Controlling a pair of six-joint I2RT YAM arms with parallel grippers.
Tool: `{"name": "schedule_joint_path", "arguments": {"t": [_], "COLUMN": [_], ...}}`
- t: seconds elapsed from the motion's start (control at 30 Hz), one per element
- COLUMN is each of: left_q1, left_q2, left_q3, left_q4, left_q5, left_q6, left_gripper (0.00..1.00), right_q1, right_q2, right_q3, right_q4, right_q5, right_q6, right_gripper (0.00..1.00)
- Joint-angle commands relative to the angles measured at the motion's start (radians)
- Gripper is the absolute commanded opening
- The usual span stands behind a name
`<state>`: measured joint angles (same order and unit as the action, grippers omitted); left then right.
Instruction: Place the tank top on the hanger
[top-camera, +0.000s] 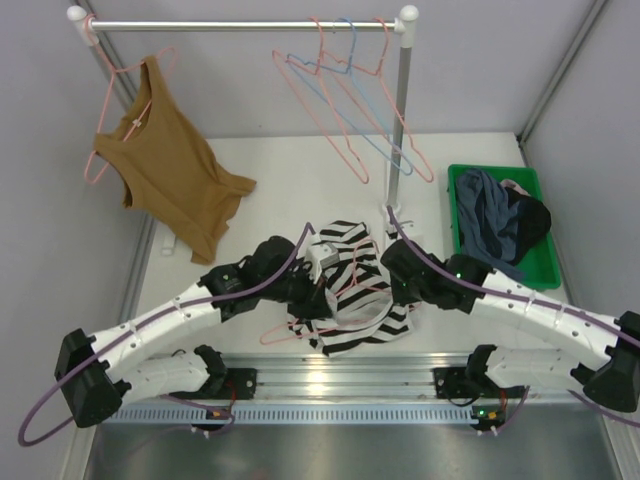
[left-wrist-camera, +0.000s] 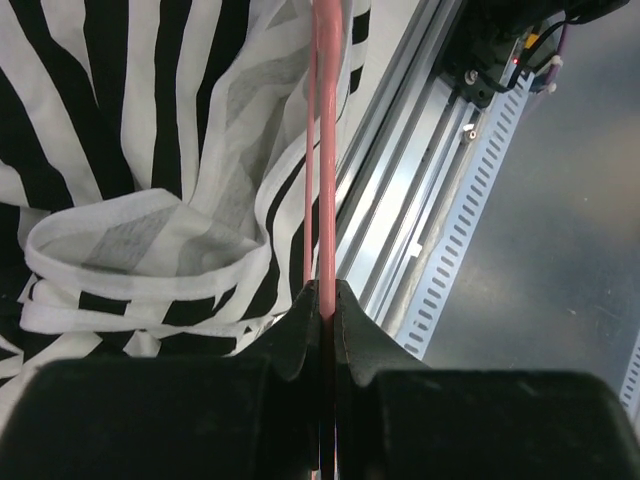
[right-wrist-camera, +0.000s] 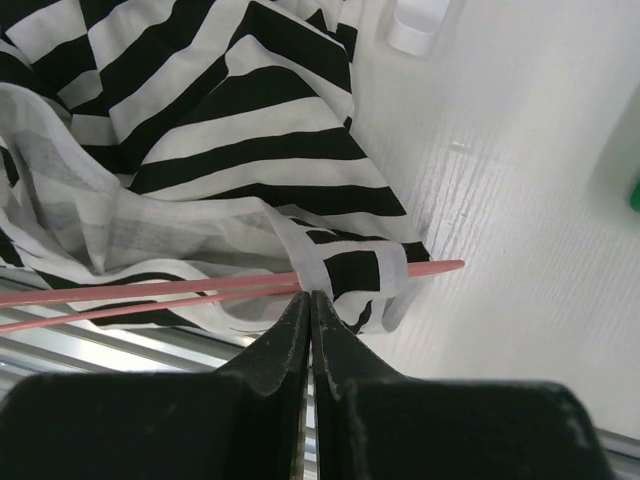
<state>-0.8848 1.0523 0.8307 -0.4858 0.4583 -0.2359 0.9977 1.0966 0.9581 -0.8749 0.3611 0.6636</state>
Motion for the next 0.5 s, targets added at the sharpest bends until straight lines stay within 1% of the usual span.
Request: {"name": "schedule_joint_path", "arguments": {"t": [0.0,0.2,0.47], "left_q1": [-0.005,-0.003,-0.003], "left_q2": [-0.006,0.037,0.116], "left_q3": [-0.050,-0.113,-0.139], "left_q4": [0.232,0.415,0.605], "left_q5": [0.052,0.094,0.140], "left_q6": [-0.028,-0.068,-0.108], "left_gripper": [0.00,0.00,0.00], "right_q1": [0.024,0.038,0.045], "right_q2": [-0.032,-0.030,-0.044], "right_q3": [0.085,0.126,0.169], "right_q4": [-0.030,-0.052,-0.079], "right_q5": [0.033,0.044,0.078], "right_q6": [-0.007,-0.018,-0.016], "right_gripper": [0.00,0.00,0.00]}}
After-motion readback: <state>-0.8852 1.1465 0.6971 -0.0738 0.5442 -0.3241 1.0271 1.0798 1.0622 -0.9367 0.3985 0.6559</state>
